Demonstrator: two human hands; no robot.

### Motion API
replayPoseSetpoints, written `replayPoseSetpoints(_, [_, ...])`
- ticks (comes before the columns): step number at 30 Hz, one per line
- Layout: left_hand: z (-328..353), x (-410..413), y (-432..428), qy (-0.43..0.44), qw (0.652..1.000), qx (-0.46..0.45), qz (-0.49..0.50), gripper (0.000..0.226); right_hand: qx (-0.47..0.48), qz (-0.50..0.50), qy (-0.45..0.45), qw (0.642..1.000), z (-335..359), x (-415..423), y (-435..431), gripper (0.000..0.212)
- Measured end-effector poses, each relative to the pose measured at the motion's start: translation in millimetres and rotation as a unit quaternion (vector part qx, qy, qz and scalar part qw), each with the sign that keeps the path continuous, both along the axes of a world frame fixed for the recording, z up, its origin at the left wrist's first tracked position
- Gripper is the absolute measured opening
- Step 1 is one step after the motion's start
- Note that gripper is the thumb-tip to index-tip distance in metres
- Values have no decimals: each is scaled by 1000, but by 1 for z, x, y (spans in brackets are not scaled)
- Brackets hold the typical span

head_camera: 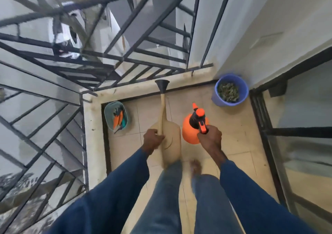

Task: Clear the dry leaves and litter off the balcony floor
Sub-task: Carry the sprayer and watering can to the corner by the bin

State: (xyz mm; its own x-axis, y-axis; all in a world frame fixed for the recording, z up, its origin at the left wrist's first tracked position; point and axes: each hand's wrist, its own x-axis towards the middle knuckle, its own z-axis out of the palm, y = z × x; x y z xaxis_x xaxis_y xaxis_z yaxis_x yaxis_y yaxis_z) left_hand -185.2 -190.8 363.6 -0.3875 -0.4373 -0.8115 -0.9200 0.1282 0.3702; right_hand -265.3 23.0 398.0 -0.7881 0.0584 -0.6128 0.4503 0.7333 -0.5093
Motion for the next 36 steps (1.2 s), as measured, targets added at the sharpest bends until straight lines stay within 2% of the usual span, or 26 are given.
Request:
replayPoseSetpoints(9, [-140,-73,-26,-2,997,-37,-63,35,22,13,-1,1000,-136,-54,-20,13])
replayPoseSetpoints(15, [-206,-117,-42,24,998,-52,-32,37,31,45,10,998,-204,-81,-26,12])
replayPoseSetpoints(19, [-223,-130,-45,17,999,-44,-14,31,41,48,1,998,-223,-93,-30,11])
replayPoseSetpoints(23, [-232,-132,-42,4,999,-44,-24,24,29,73,-9,997,-229,-106,-35,19])
replayPoseSetpoints(29, [-237,-141,-31,26,992,-57,-109,33,30,57,-10,998,-240,-135,-32,17])
replayPoseSetpoints(36, [-242,-189,-12,75,971,-43,-224,25,53,-2,-3,999,-261,-159,-2,6])
